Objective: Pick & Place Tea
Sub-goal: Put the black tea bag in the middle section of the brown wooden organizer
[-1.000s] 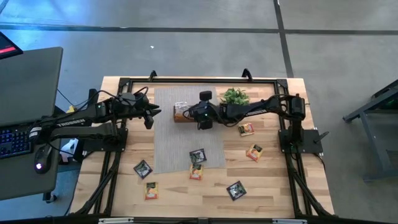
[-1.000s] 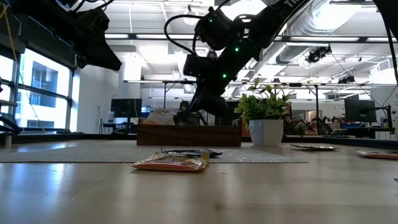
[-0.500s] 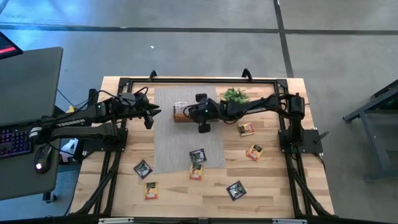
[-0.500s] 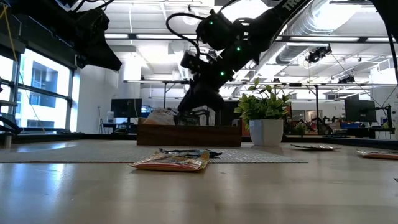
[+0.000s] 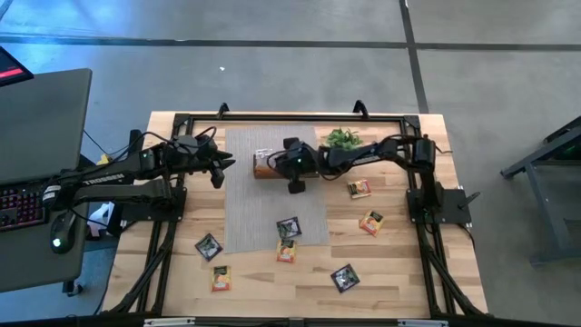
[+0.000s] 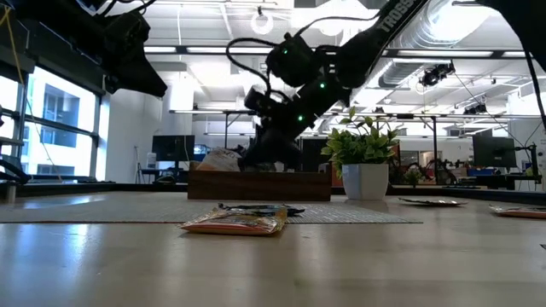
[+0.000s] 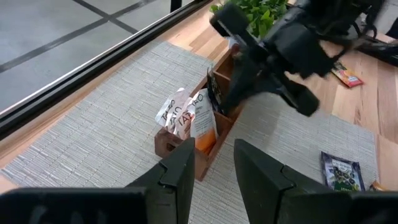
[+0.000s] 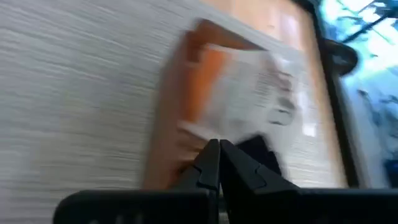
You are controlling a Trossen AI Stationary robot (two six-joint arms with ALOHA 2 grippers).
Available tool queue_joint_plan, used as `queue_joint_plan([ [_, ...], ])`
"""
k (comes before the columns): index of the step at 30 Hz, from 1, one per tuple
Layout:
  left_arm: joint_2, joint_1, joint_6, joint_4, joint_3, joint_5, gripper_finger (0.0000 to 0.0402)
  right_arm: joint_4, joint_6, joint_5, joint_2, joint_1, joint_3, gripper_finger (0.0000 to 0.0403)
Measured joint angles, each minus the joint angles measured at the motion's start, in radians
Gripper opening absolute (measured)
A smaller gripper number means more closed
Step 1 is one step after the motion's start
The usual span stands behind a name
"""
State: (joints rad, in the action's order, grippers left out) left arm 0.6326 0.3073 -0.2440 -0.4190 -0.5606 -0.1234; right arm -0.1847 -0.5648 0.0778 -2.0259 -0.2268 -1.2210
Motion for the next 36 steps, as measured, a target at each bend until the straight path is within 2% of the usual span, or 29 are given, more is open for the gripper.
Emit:
queue_joint_plan([
  [5, 0.0, 0.0, 0.0, 0.0, 0.0, -0.003, 0.0111, -0.007, -0.002, 0.107, -0.006, -0.012, -0.001, 0.0002],
  [13, 0.0, 0.0, 0.0, 0.0, 0.0, -0.003, 0.0111, -0.018, -0.004, 0.121, -0.003, -0.018, -0.001, 0.0002],
  [21, 0.0, 0.0, 0.0, -0.002, 0.0, 0.007, 0.0111, -0.004, -0.025, 0.182, 0.07, 0.074, -0.001, 0.0004],
  [25, 0.0, 0.0, -0.001, 0.001, 0.0, 0.09, 0.0111, 0.042, 0.026, 0.161, 0.132, 0.151, -0.001, 0.0006],
  [30, 0.0, 0.0, -0.004, 0.0, 0.0, 0.309, 0.0111, 0.151, 0.15, 0.062, 0.175, 0.244, -0.002, 0.0009],
  [33, 0.0, 0.0, -0.071, -0.006, 0.0, 0.382, 0.0111, 0.221, 0.237, 0.029, 0.174, 0.294, -0.002, 0.0025],
  [36, 0.006, 0.0, -0.154, -0.047, 0.0, 0.419, 0.0111, 0.255, 0.28, 0.044, 0.164, 0.334, 0.002, 0.0055],
])
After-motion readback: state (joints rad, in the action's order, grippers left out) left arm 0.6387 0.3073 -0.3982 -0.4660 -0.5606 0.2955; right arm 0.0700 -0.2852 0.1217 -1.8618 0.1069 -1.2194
